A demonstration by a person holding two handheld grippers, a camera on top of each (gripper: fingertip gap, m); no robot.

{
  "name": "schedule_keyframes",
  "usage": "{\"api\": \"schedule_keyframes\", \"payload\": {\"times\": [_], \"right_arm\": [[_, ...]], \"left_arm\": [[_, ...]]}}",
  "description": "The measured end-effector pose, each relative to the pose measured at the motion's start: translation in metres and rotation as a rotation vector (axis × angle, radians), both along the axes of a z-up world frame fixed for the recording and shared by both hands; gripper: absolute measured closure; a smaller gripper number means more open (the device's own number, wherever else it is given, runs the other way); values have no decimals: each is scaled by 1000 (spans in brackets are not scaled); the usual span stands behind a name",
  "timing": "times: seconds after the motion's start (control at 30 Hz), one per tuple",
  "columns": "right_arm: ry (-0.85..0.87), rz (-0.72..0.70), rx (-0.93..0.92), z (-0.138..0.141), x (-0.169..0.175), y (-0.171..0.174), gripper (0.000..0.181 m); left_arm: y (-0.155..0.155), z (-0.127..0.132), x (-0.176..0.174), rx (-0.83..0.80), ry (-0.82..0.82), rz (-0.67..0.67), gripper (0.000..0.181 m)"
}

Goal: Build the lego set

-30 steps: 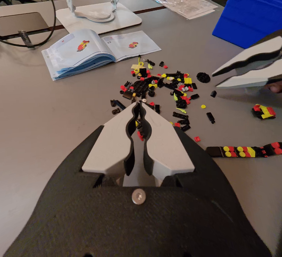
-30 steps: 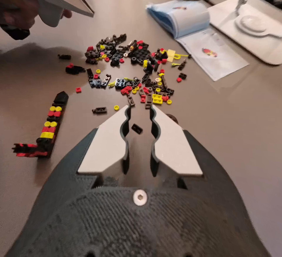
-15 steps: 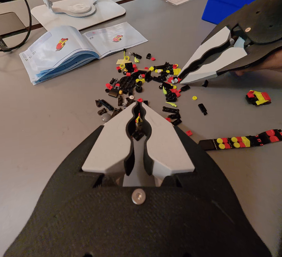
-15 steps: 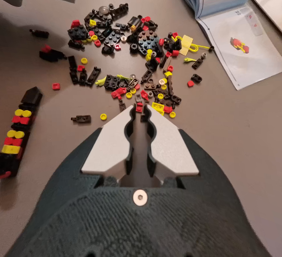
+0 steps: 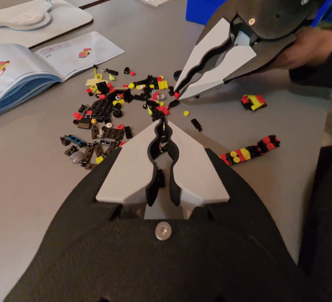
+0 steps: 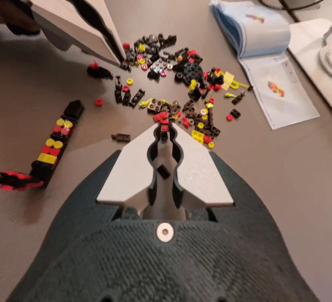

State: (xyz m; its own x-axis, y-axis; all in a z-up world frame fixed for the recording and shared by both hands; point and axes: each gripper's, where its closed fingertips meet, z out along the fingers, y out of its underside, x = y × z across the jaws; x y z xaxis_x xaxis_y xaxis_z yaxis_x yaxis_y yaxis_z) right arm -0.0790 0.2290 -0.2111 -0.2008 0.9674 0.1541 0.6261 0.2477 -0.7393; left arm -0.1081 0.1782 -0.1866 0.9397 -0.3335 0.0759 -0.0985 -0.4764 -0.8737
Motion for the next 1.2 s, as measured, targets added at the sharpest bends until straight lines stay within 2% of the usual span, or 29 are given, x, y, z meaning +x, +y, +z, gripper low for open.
{"api": "schedule_keyframes", "payload": {"times": [0.1, 0.2, 0.37, 0.43, 0.5, 0.67, 1.03, 1.2], "right_arm": [[-85, 10, -16, -17, 6, -5, 174], [-105, 42, -49, -14, 16, -15, 173], [-145, 2, -39, -18, 33, -7, 173], [-153, -3, -55, -20, 38, -7, 159], [-149, -15, -59, -17, 43, -7, 155], [-124, -49, -102, -12, 48, -7, 168], [-174, -89, -211, -23, 39, -17, 167], [-176, -62, -156, -24, 33, -20, 174]], "left_arm": [[-2, -10, 4, -25, 82, -25, 181], [-3, -8, 9, -29, 56, -39, 181], [-3, -6, 9, -32, 12, -35, 181], [-3, -8, 8, -40, 8, -31, 181], [-3, -8, 8, -42, 6, -27, 181], [-2, -10, 8, -53, 1, -28, 181], [-3, -13, 10, -66, 0, -34, 181], [-4, -14, 13, -68, -6, -47, 181]]}}
